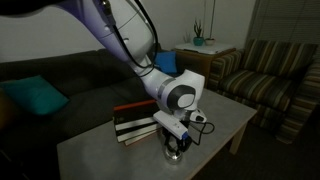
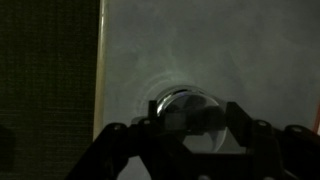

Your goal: Put the lid on the silver container

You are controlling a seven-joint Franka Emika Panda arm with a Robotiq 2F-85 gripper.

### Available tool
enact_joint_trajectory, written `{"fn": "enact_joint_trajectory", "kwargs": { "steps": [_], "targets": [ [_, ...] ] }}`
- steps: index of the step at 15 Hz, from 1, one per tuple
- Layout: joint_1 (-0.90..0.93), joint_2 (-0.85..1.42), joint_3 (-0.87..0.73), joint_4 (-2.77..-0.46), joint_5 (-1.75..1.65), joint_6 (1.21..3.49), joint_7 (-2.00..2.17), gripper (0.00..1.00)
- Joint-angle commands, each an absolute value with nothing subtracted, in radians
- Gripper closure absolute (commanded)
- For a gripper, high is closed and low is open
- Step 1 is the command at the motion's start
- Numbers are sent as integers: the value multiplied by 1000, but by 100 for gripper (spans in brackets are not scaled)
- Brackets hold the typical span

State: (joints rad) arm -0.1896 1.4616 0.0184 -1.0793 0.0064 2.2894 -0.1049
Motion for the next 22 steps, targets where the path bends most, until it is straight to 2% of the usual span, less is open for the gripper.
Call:
{"fn": "enact_joint_trajectory", "kwargs": {
  "steps": [1,3,4,5,8,22],
  "targets": [
    [-203,1479,25,-1075,30,2275,-132,56],
    [-204,1478,25,-1075,31,2277,-134,56],
    [-204,1478,25,-1074,31,2277,-134,31],
    [-205,1475,25,-1079,31,2278,-135,11],
    [-207,1467,25,-1099,32,2283,-136,1],
    [-254,1475,80,-1095,53,2311,-241,0]
  ]
}}
